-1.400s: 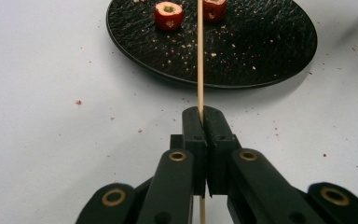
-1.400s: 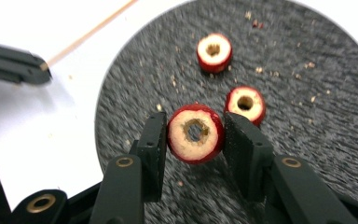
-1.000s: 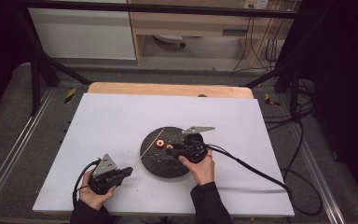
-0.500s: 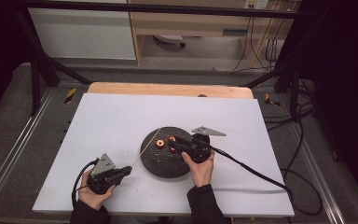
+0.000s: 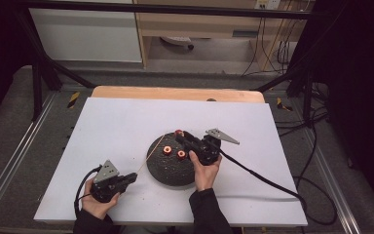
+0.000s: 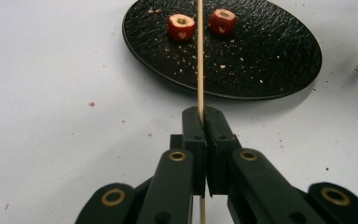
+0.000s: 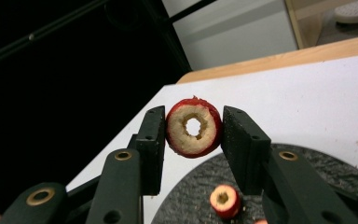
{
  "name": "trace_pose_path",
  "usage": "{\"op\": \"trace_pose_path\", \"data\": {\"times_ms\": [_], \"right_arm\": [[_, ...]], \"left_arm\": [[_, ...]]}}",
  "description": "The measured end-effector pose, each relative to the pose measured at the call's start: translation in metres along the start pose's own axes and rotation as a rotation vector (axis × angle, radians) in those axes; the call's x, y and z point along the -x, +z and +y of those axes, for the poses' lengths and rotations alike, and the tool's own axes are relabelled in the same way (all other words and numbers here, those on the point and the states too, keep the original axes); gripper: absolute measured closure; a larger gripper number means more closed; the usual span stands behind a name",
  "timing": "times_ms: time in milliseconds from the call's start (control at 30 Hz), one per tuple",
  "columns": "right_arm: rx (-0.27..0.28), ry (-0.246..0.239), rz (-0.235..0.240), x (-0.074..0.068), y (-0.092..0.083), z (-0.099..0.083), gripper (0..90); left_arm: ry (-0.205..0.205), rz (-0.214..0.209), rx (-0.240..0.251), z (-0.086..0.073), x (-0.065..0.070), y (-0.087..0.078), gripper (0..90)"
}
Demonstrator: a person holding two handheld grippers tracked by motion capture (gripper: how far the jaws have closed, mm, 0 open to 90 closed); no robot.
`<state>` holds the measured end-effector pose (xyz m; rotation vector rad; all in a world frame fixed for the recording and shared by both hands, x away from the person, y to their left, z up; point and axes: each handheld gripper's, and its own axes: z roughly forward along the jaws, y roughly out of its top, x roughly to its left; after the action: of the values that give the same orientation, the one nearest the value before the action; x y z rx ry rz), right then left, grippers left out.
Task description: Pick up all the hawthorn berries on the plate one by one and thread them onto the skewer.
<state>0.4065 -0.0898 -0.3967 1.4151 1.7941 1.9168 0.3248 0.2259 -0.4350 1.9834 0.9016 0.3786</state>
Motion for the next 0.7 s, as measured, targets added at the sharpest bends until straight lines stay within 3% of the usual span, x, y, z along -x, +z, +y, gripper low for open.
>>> {"op": "trace_pose_path", "data": {"times_ms": [233, 700], "right_arm": [[0.085, 0.036, -0.008, 0.003, 0.003, 0.005, 61.1], [0.167, 0.092, 0.006, 0.007, 0.013, -0.002, 61.2]], "left_arm": [[0.0, -0.01, 0.006, 0.0, 0.002, 0.0, 88.1], [-0.006, -0.039, 0.032, 0.002, 0.011, 0.005, 88.1]]}}
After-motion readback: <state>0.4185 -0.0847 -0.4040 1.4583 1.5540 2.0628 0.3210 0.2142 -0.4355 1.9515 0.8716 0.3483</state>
